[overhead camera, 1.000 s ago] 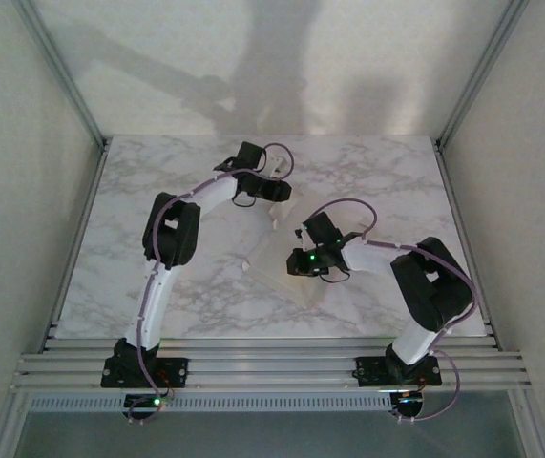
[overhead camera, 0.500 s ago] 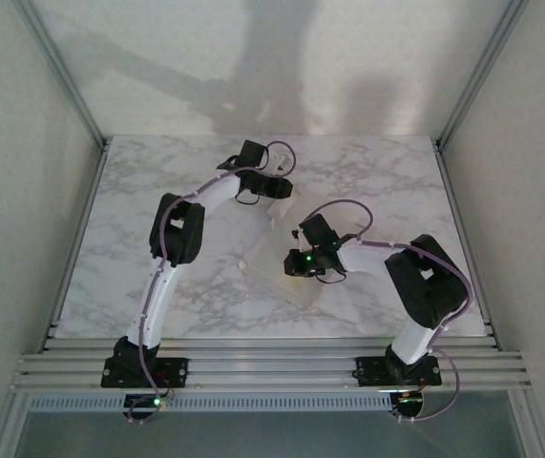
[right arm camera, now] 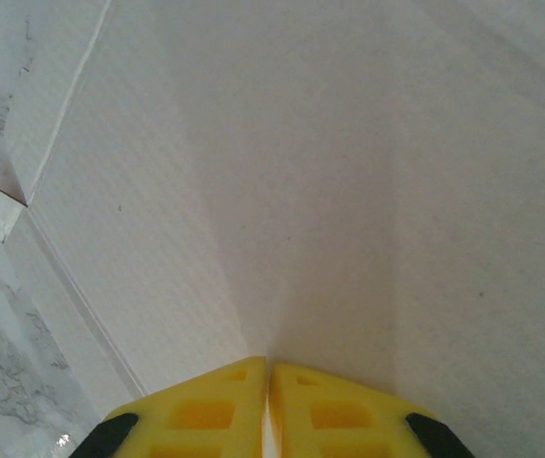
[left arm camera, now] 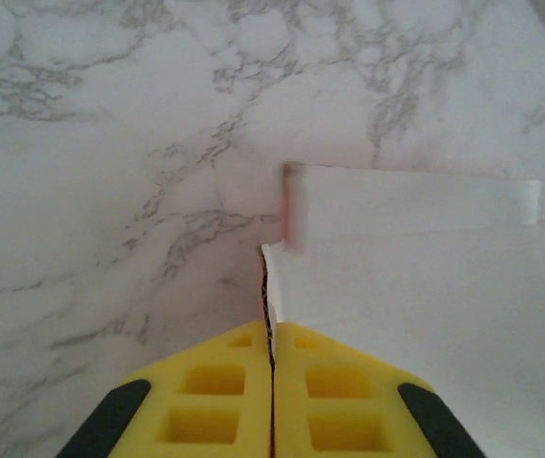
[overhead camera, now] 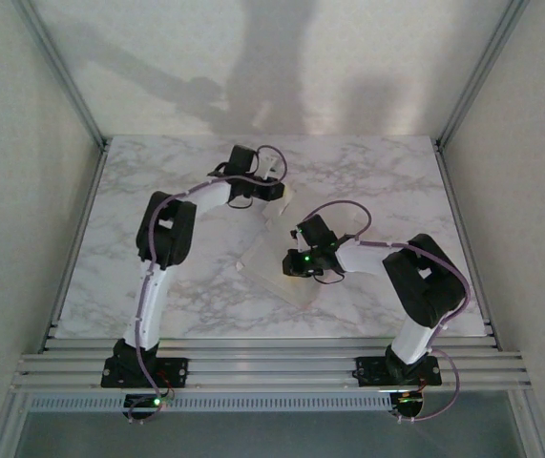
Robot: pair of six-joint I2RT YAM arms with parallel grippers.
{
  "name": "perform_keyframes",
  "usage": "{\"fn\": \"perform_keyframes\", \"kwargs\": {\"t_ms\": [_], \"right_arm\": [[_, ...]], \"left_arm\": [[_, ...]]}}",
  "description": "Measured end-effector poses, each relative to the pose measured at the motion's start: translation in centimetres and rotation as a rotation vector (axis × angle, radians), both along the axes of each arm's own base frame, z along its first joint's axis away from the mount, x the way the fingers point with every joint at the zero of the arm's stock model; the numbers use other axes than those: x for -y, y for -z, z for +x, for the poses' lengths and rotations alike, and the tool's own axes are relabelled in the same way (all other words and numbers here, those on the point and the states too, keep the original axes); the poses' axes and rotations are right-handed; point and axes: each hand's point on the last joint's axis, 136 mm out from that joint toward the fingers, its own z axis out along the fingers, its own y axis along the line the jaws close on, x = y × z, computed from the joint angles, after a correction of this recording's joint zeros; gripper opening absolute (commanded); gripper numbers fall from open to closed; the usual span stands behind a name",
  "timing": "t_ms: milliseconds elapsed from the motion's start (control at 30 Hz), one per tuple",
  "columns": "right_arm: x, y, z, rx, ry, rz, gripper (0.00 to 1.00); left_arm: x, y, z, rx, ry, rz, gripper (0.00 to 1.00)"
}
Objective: Fold the paper box
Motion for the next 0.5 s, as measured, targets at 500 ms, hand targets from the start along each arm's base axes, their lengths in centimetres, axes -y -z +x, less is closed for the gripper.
{"fn": "perform_keyframes", "kwargs": {"t_ms": [500], "right_arm": [[-0.2, 0.0, 0.1, -0.004, 0.042, -0.006, 0.11]], "left_arm": [[-1.5, -4.2, -4.4, 0.184, -0.017, -0.149, 0.13]]}}
